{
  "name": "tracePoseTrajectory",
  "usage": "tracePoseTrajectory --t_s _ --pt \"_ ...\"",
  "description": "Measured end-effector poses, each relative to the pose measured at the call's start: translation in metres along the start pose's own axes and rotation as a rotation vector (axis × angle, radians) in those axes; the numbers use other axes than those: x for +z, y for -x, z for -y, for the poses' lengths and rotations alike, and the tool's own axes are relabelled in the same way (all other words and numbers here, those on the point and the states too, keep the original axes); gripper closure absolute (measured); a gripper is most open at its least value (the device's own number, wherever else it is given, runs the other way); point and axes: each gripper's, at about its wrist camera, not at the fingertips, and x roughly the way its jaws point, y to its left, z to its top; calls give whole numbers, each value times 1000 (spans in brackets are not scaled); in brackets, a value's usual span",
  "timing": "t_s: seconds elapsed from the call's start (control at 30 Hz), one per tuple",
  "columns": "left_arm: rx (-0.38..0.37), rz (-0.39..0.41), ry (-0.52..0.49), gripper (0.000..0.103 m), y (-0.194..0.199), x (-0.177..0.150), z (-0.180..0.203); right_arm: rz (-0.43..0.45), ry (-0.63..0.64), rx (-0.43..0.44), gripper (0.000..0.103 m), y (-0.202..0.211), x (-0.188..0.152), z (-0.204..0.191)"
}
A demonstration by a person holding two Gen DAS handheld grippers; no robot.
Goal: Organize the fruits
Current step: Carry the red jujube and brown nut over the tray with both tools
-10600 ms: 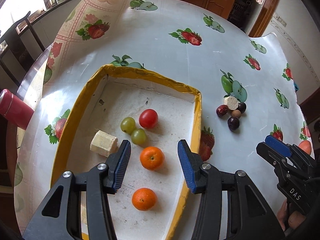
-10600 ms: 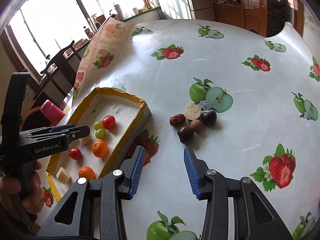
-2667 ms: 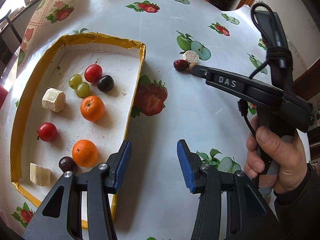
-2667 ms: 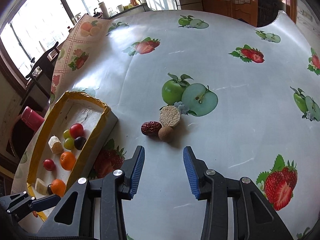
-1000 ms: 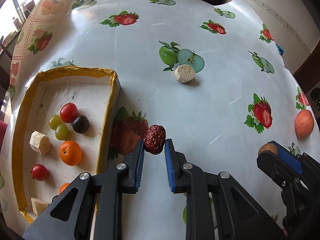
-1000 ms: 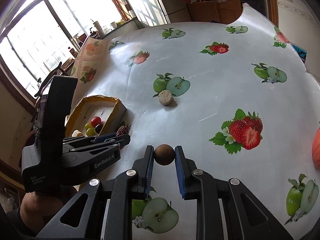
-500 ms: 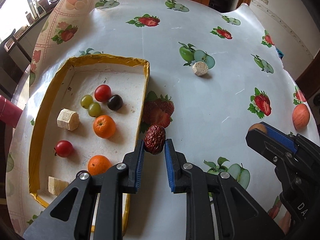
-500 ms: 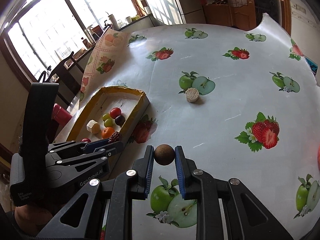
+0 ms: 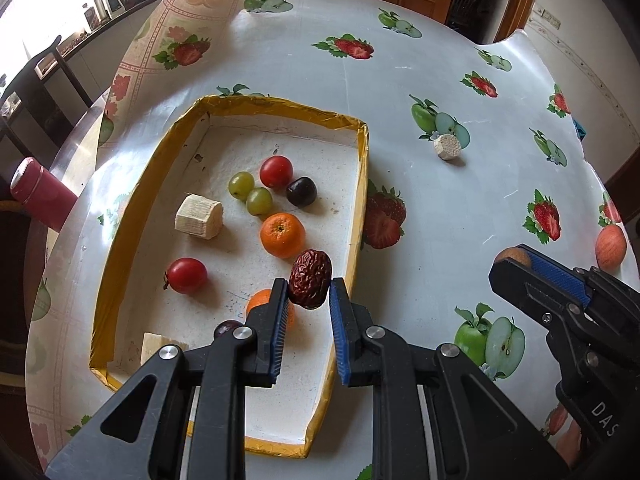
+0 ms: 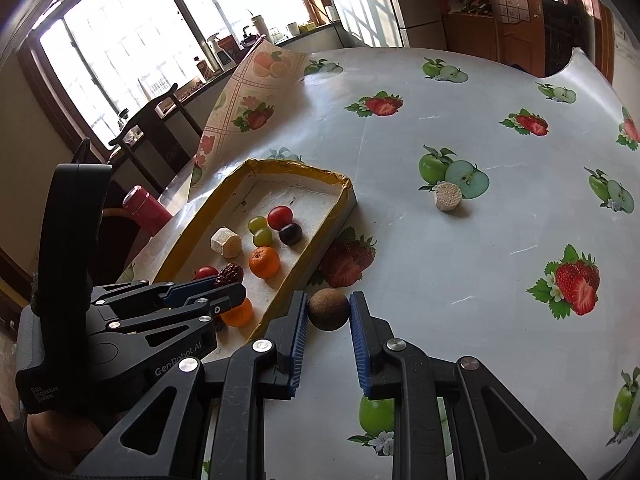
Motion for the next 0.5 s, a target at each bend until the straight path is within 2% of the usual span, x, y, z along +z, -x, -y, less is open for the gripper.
tracePoseTrajectory --t_s 0.5 --pt "12 -15 46 85 -7 -2 -24 -12 23 29 82 -16 9 -16"
